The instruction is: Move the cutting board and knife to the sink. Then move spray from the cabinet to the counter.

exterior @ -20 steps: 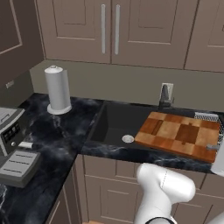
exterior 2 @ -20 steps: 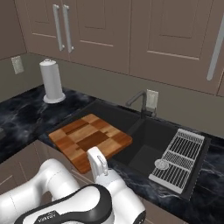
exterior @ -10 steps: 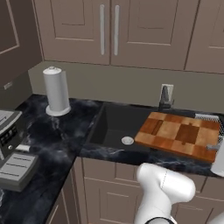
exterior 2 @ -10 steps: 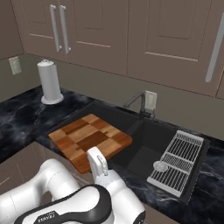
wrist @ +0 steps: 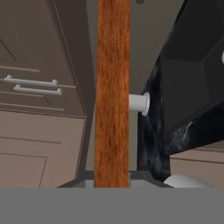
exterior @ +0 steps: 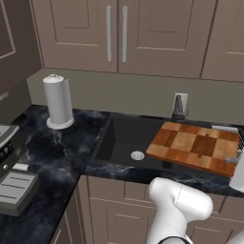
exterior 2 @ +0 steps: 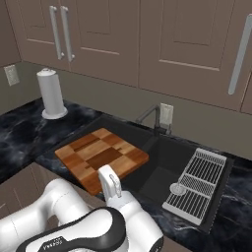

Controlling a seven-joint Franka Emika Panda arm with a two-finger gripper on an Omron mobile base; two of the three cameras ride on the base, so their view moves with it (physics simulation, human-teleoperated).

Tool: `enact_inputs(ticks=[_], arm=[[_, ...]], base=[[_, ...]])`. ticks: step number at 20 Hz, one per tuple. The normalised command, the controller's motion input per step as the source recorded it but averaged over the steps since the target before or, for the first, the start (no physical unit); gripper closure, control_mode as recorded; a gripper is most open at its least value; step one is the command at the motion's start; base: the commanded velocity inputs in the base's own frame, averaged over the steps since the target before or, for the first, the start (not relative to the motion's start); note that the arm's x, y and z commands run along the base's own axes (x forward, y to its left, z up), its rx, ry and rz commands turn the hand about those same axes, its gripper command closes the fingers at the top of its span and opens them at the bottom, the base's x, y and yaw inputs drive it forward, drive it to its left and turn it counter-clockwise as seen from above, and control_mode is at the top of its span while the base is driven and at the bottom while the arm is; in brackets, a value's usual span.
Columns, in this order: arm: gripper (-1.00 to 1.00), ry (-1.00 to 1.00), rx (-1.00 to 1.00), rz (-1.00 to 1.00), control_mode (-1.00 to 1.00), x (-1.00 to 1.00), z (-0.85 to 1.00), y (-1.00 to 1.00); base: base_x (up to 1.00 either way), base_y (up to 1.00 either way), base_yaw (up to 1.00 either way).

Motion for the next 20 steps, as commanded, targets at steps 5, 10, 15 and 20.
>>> enact_inputs(ticks=[5,10,15,20], arm=[[1.00,0.00,0.00,0.00,1.00,0.00,0.00,0.00],[1.00,0.00,0.00,0.00,1.00,0.00,0.00,0.00],[1.00,0.00,0.00,0.00,1.00,0.00,0.00,0.00],[1.00,0.00,0.00,0.00,1.00,0.00,0.00,0.00]], base=[[0.08,0.01,-0.04],[0.45,0.07,-0.07],[0.47,0.03,0.00],[0.23,0.07,-0.02]])
